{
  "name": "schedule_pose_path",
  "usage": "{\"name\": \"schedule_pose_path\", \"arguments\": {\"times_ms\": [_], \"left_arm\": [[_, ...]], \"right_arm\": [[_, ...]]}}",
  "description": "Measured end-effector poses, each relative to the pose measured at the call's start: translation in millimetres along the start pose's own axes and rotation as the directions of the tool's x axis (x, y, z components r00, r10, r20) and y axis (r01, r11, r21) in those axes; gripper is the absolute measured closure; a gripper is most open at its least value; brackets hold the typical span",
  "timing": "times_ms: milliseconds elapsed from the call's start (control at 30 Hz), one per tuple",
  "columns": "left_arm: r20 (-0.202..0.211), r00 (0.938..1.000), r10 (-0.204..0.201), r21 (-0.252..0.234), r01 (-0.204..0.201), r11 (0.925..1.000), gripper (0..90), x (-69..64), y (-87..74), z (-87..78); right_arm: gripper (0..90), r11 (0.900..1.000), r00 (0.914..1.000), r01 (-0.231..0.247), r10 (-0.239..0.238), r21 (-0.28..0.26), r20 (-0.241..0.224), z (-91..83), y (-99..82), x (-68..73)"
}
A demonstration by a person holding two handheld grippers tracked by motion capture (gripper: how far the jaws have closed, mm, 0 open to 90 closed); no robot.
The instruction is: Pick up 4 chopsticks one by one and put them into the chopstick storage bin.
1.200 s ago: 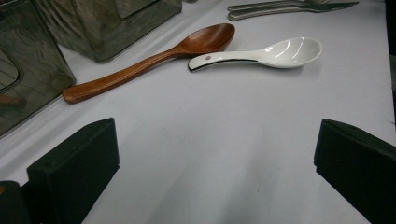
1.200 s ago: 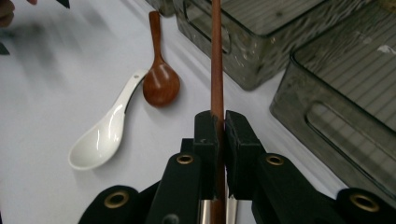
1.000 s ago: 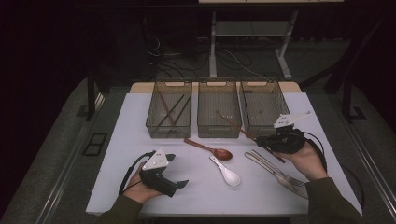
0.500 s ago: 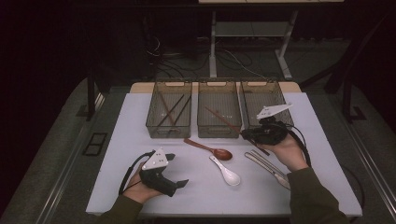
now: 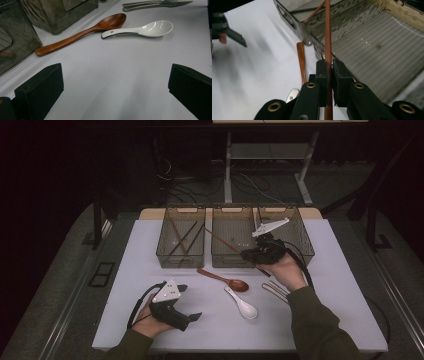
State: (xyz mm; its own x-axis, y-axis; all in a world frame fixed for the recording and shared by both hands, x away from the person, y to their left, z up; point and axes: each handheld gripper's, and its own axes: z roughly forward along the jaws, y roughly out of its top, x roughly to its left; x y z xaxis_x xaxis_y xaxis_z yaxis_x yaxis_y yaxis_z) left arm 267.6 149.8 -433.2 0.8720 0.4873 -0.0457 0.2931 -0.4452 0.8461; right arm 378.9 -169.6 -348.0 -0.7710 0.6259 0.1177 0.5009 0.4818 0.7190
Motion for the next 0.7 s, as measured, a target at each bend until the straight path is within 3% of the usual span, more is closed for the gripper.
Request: {"name": "schedule_pose_path", "arguments": {"times_ms": [367, 700], "left_arm": [[0.010, 1.0000, -0.002, -0.001, 0.002, 1.0000, 0.0, -0.7, 0.4, 0.1], [0.019, 0.9998, 0.006, 0.006, -0.006, 1.0000, 0.0, -1.6, 0.5, 1.0]], "right_arm": [[83.7, 0.9988, 0.9990, -0.042, 0.041, 0.025, 0.020, 31.6, 31.2, 4.6], [83.7, 0.9989, 0.9986, -0.041, 0.040, 0.021, 0.033, 58.5, 64.3, 10.6]]}}
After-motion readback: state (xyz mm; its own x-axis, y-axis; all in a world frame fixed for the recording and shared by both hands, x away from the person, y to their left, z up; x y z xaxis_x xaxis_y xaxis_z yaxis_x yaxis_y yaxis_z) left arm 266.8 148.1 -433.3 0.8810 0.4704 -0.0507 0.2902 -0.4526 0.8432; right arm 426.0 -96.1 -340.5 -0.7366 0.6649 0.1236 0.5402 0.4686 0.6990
